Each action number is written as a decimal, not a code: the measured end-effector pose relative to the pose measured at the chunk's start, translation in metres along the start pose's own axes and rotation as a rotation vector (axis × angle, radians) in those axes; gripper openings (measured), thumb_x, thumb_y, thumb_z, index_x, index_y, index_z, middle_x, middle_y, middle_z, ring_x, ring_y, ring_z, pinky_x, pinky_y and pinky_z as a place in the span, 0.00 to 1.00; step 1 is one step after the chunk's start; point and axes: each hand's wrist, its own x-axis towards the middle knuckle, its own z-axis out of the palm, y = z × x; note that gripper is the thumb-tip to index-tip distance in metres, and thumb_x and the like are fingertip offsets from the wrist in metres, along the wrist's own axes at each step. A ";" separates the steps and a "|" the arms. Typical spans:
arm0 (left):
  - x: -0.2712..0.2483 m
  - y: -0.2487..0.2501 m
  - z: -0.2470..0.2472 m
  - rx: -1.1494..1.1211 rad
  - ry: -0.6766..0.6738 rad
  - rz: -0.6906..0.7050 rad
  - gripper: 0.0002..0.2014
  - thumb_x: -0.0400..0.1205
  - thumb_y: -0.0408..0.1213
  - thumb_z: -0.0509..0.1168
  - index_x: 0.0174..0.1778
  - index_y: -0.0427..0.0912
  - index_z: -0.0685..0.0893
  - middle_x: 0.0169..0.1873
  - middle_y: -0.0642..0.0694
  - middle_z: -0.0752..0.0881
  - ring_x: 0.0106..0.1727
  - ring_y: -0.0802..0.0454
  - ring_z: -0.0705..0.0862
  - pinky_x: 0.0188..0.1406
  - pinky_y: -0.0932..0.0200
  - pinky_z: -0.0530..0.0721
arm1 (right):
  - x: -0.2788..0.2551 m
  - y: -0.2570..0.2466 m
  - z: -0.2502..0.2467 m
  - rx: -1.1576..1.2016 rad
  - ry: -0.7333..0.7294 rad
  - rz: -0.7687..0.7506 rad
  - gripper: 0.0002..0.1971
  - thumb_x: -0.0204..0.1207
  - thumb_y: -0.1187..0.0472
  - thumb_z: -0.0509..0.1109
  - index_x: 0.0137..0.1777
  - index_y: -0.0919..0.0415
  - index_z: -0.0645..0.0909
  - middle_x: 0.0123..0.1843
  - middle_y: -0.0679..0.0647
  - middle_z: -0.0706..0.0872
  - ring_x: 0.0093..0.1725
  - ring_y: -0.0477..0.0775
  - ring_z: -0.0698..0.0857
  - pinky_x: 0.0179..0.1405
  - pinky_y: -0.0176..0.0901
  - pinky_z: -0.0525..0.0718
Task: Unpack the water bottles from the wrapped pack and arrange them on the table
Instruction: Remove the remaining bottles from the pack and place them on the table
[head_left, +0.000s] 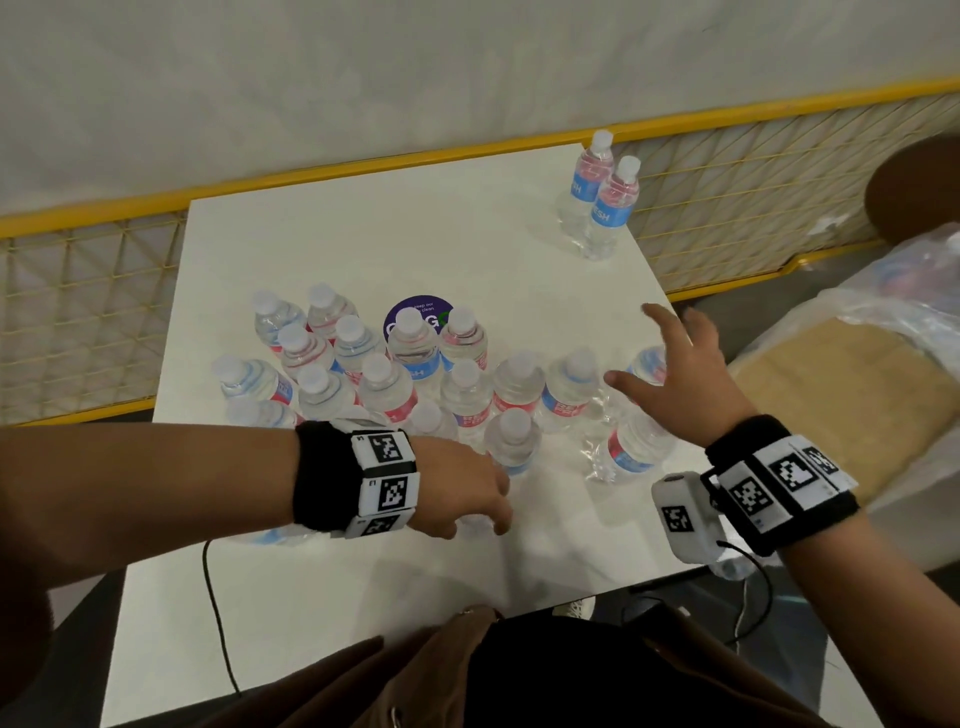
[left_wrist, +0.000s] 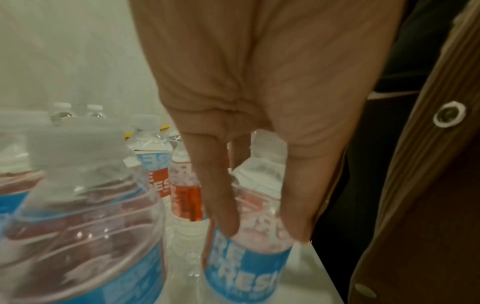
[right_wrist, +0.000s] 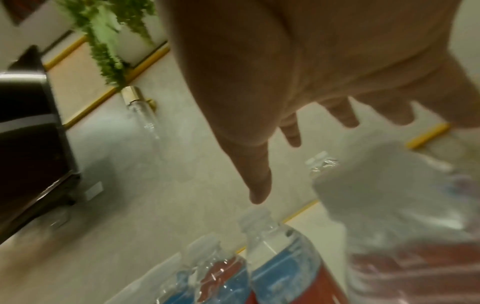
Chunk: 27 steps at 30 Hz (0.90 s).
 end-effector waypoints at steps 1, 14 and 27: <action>-0.002 0.000 0.000 0.023 -0.015 -0.012 0.26 0.79 0.29 0.65 0.73 0.50 0.74 0.71 0.47 0.72 0.63 0.43 0.79 0.54 0.52 0.78 | 0.000 0.006 0.001 0.022 -0.018 0.065 0.47 0.66 0.41 0.74 0.81 0.49 0.54 0.80 0.67 0.53 0.81 0.68 0.55 0.79 0.63 0.61; -0.017 0.011 -0.083 -0.008 0.216 -0.078 0.20 0.81 0.51 0.63 0.69 0.53 0.76 0.59 0.52 0.83 0.57 0.51 0.80 0.50 0.58 0.75 | -0.013 0.011 0.007 0.178 -0.075 0.261 0.51 0.71 0.49 0.75 0.83 0.55 0.41 0.79 0.66 0.63 0.76 0.64 0.67 0.72 0.53 0.67; 0.126 -0.004 -0.192 0.259 0.219 -0.170 0.30 0.83 0.46 0.62 0.81 0.44 0.62 0.78 0.42 0.68 0.75 0.44 0.71 0.68 0.50 0.75 | -0.033 0.008 0.002 0.111 -0.345 0.442 0.37 0.71 0.44 0.74 0.73 0.63 0.66 0.57 0.56 0.79 0.50 0.59 0.83 0.45 0.50 0.87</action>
